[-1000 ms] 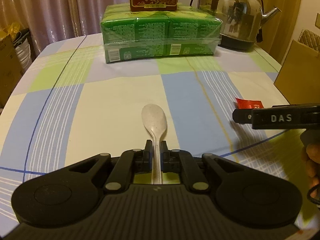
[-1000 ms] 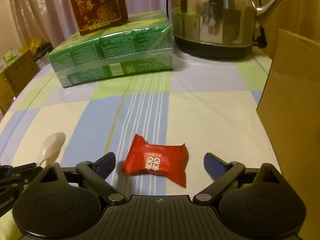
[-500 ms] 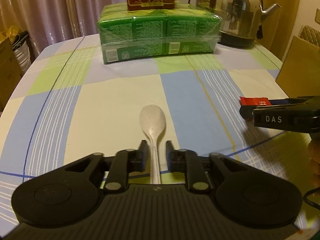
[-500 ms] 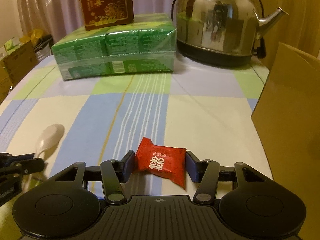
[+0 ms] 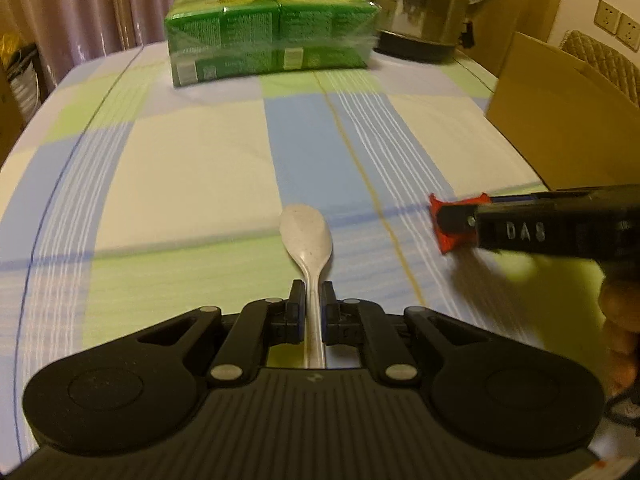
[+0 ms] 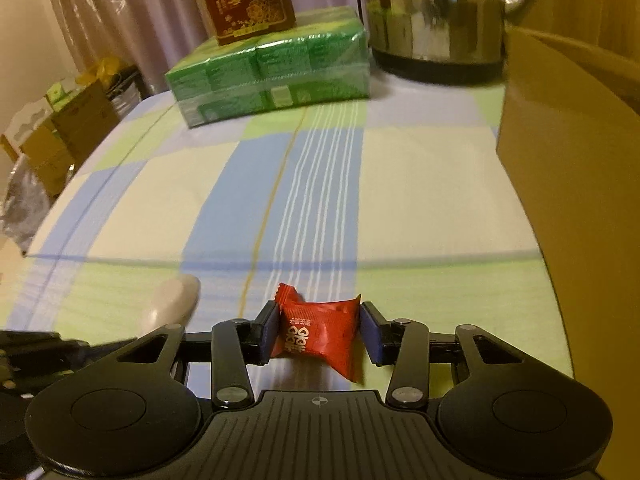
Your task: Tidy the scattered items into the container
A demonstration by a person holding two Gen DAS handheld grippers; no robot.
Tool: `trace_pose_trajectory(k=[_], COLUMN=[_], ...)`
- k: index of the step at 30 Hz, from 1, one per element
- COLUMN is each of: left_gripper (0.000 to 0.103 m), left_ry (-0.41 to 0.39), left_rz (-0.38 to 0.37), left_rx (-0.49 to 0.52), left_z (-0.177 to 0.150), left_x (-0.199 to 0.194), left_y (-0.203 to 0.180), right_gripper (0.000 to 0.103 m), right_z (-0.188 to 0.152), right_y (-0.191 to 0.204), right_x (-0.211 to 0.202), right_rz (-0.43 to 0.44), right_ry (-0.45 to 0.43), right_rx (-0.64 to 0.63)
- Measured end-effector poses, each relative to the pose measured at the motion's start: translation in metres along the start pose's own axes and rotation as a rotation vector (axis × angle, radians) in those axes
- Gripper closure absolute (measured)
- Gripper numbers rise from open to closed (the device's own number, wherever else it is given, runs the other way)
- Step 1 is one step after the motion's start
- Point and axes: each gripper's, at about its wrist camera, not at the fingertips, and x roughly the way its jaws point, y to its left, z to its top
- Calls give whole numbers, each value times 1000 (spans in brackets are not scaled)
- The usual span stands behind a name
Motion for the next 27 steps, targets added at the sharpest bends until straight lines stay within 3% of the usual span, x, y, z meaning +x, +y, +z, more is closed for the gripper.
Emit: trace_pose_trajectory(k=[10, 11, 16, 19, 24, 27], left_gripper=[99, 99, 99, 98, 96, 85], left_ry=[40, 42, 50, 54, 34, 19], left_rz=[-51, -54, -63, -55, -29, -18], left_rx=[-43, -44, -49, -44, -41, -42], left_z=[-65, -71, -95, -103, -106, -103], left_x=[-57, -62, -82, -89, -99, -102], left_y=[-29, -32, -41, -44, -43, -41], right_gripper=[61, 59, 27, 20, 10, 10], right_z=[-79, -86, -114, -123, -127, -124], right_y=[-4, -5, -3, -3, -3, 2], right_x=[-76, -82, -107, -117, -120, -118], right_rz=[46, 54, 44, 20, 13, 13], right_ry=[85, 96, 110, 93, 76, 58], right_rx=[40, 30, -71, -89, -5, 40])
